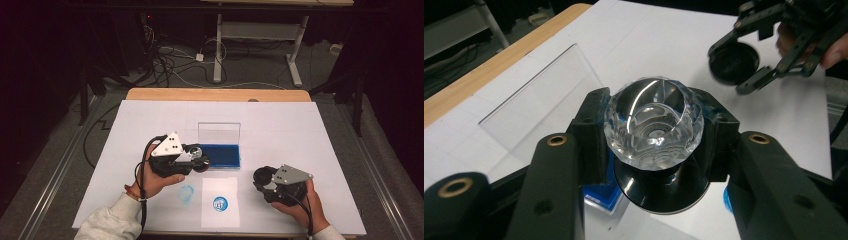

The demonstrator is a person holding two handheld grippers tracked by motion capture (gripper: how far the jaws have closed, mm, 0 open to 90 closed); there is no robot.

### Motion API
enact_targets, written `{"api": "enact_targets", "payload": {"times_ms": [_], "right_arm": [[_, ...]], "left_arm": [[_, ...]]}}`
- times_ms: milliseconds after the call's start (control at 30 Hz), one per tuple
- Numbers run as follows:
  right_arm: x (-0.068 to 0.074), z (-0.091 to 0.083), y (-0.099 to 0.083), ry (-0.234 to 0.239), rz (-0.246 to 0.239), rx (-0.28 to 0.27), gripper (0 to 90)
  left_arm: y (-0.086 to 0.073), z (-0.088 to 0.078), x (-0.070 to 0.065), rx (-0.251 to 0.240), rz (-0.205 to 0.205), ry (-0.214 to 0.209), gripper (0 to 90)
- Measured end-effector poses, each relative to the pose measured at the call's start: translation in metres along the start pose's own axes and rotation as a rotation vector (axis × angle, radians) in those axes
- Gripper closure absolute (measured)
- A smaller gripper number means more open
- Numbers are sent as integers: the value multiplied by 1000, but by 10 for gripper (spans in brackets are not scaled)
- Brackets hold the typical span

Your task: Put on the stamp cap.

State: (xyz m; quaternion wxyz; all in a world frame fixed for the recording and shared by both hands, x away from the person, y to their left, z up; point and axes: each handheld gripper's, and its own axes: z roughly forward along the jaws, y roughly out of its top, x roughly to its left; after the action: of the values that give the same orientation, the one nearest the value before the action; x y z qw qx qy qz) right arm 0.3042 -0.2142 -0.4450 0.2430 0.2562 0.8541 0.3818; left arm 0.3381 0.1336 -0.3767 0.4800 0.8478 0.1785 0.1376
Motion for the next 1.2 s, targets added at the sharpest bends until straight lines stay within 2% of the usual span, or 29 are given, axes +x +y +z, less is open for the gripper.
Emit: {"api": "enact_targets", "payload": {"times_ms": [300, 533, 733, 933, 1133, 1200], "right_arm": [[14, 28, 28, 65, -9, -18, 385], [25, 45, 41, 105, -21, -24, 385], [29, 56, 48, 132, -33, -32, 385], [32, 64, 56, 141, -32, -31, 385], [36, 69, 67, 168, -36, -60, 386], [38, 71, 70, 164, -34, -60, 385]], "left_arm": [[8, 10, -4, -12, 12, -14, 542], [13, 13, -6, -22, 17, -20, 542], [14, 16, -7, -15, 19, -20, 542], [14, 18, -7, -9, 26, -18, 542], [15, 23, -5, -8, 22, -17, 542], [15, 25, -5, -12, 17, -22, 542]]}}
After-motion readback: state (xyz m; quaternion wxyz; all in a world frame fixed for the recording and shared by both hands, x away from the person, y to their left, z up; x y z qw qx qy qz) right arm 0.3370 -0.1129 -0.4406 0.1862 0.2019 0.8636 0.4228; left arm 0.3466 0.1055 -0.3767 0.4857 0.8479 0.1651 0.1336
